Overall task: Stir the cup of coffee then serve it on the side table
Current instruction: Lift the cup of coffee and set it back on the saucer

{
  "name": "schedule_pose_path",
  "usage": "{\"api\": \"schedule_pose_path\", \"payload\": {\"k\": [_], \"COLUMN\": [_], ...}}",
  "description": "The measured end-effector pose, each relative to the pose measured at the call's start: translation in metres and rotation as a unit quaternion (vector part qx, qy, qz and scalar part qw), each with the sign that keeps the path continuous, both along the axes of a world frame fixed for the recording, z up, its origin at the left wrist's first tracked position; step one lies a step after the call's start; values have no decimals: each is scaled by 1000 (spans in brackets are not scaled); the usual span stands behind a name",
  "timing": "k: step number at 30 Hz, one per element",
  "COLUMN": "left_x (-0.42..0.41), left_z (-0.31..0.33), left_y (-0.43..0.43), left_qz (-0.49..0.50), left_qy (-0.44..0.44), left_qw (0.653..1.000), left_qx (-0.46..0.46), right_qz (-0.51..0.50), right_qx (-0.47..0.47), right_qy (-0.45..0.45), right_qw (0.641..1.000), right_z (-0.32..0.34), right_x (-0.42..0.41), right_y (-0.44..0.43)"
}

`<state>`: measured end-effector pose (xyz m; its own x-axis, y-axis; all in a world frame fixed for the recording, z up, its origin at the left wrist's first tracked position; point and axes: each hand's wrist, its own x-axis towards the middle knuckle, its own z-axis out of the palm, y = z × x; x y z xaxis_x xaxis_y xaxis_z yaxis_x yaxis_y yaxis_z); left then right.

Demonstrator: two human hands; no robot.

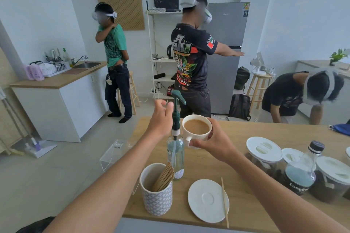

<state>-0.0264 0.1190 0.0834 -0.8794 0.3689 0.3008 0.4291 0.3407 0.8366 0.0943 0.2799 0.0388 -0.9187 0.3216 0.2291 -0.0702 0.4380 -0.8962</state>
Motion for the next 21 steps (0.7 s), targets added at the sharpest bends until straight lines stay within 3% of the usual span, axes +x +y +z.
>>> {"api": "schedule_pose_path", "payload": {"k": [2, 4, 11, 21], "left_x": [4, 7, 25, 51], "left_z": [-12, -18, -31, -57], "left_y": [-3, -6, -6, 17], "left_qz": [16, -8, -264, -343], "left_qy": [3, -49, -193, -223], "left_qw": [1000, 999, 943, 910], "left_qx": [-2, -4, -54, -68], "right_qz": [-2, 2, -5, 9], "right_qx": [2, 7, 20, 31], "right_qy": [-2, -2, -10, -24], "right_qw": [1000, 1000, 1000, 999], "right_z": [-2, -4, -16, -34], "right_x": [5, 8, 29, 58], "right_y": [2, 5, 14, 27]}}
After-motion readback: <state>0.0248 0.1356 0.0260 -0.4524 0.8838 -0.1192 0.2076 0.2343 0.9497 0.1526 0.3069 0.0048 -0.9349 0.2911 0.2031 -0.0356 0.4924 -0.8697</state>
